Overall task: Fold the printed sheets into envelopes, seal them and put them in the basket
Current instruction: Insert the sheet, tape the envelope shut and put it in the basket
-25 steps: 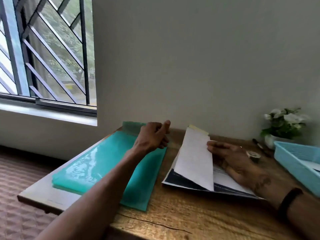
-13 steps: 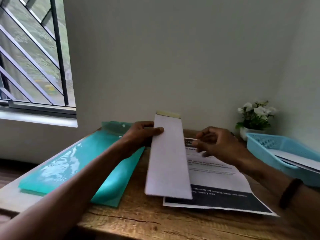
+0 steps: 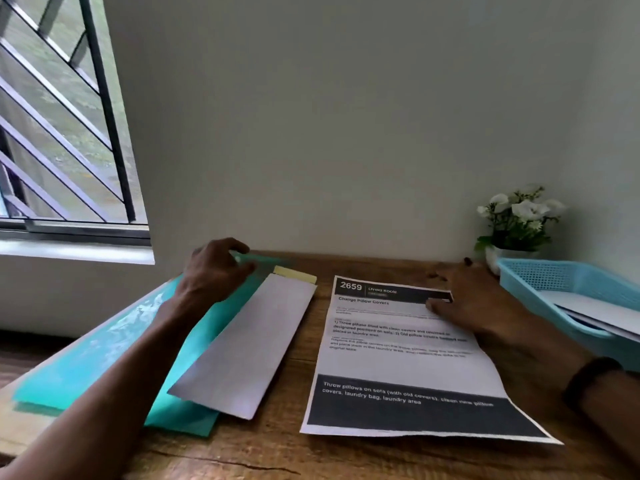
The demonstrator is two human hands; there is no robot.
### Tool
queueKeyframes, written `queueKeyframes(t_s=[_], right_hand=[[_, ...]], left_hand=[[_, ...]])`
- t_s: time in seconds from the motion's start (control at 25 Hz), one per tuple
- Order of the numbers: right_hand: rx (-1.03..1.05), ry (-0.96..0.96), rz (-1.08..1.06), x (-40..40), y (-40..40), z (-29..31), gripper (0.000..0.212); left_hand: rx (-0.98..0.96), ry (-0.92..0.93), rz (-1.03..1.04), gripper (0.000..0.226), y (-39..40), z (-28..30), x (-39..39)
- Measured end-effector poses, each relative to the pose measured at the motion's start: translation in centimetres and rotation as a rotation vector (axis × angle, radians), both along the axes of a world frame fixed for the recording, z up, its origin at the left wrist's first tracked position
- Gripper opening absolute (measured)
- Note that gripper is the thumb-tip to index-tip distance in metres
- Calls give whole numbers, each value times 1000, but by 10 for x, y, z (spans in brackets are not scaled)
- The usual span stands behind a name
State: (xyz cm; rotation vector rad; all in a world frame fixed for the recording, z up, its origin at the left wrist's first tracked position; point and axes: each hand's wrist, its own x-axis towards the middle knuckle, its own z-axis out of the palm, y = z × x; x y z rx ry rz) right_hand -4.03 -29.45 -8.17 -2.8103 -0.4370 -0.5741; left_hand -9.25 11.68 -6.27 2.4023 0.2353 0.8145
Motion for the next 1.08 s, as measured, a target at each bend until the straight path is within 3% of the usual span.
queueKeyframes(t_s=[0.12, 0.24, 0.32, 0.48, 0.6, 0.84, 0.96, 1.08], right_hand=[[1, 27, 0, 2, -4, -1, 47], [46, 58, 8, 4, -9, 0, 42], [46, 46, 5, 2, -8, 1, 40], [30, 71, -64, -6, -11, 5, 57], [219, 104, -17, -7, -16, 7, 60], [597, 3, 101, -5, -18, 12, 26], [785, 22, 166, -10, -18, 17, 20], [974, 70, 210, -15, -15, 21, 12]], left_hand=[[-42, -91, -107, 18, -20, 13, -9], [161, 2, -260, 20, -54, 15, -4], [215, 5, -309, 28, -78, 13, 2], [48, 116, -285, 56, -119, -8, 13], [28, 95, -224, 58, -131, -22, 15], [-34, 45, -350, 67, -126, -21, 10], [-248, 143, -427, 60, -118, -16, 6], [-533, 184, -556, 26, -115, -9, 3]])
